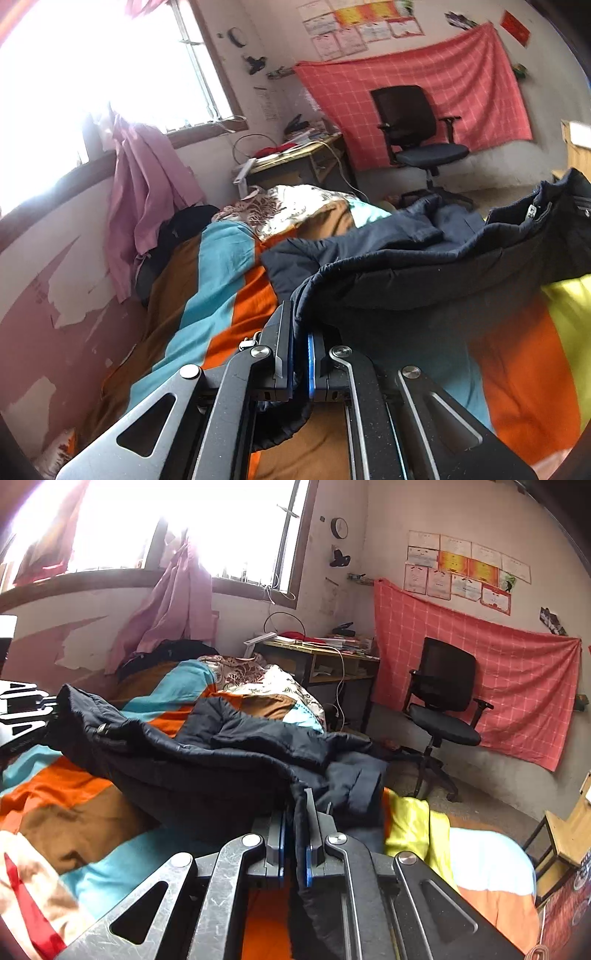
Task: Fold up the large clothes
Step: 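Grasp the bottom edge with both grippers and lift it up, then fold the lifted edge over onto the jacket with both grippers and open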
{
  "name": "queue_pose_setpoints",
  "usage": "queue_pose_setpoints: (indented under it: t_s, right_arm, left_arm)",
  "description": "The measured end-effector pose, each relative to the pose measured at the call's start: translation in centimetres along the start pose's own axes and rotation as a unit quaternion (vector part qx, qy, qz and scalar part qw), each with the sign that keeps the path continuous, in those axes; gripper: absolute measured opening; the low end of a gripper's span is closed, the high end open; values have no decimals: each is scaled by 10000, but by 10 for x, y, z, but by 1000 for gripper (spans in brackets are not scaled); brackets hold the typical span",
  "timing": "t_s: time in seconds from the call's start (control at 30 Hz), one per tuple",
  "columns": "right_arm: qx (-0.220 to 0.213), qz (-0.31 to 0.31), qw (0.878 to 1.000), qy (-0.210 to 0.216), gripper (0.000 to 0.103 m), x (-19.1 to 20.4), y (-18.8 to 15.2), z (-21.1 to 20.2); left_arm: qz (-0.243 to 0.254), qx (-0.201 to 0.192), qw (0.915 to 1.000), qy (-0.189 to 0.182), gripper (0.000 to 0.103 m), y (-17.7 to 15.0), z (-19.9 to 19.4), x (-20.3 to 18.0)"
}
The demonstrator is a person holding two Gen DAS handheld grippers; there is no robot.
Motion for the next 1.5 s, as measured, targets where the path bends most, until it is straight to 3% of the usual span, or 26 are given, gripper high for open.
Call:
queue_pose_setpoints:
  t_s: [0.17,0.33,0.5,0.67,0.83,1.07,1.5]
  right_arm:
    - [-23,-175,9998,-24,7,-5,20,26]
    - [-18,-239,9997,-76,7,-13,33,52]
    - [-2,-372,9991,-198,7,-20,36,81]
    - [-316,-551,9973,-370,7,-27,47,116]
    - [-527,-774,9935,-646,7,-32,45,159]
    - [-772,-797,9877,-1104,7,-47,37,198]
    - [-451,-951,9872,-1202,7,-67,11,284]
  left_arm:
    - [-311,2,9994,133,4,13,24,11]
    - [-45,-91,9998,188,4,23,56,11]
    - [-104,-186,9995,237,4,30,97,20]
    - [81,-213,9994,256,4,27,130,23]
    - [189,-270,9993,184,4,29,165,24]
    - [-162,-304,9994,73,4,24,208,20]
    - [-289,57,9994,163,4,6,281,12]
Point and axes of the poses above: each gripper's, at about its wrist camera, not at the fingertips, and z roughly the way its jaws point, x to its left, y to its top, the point moved 10 cm from there along z, roughly the way its jaws point, and after that the axes turned 10 degrees about -x, right-handed, at the moved point
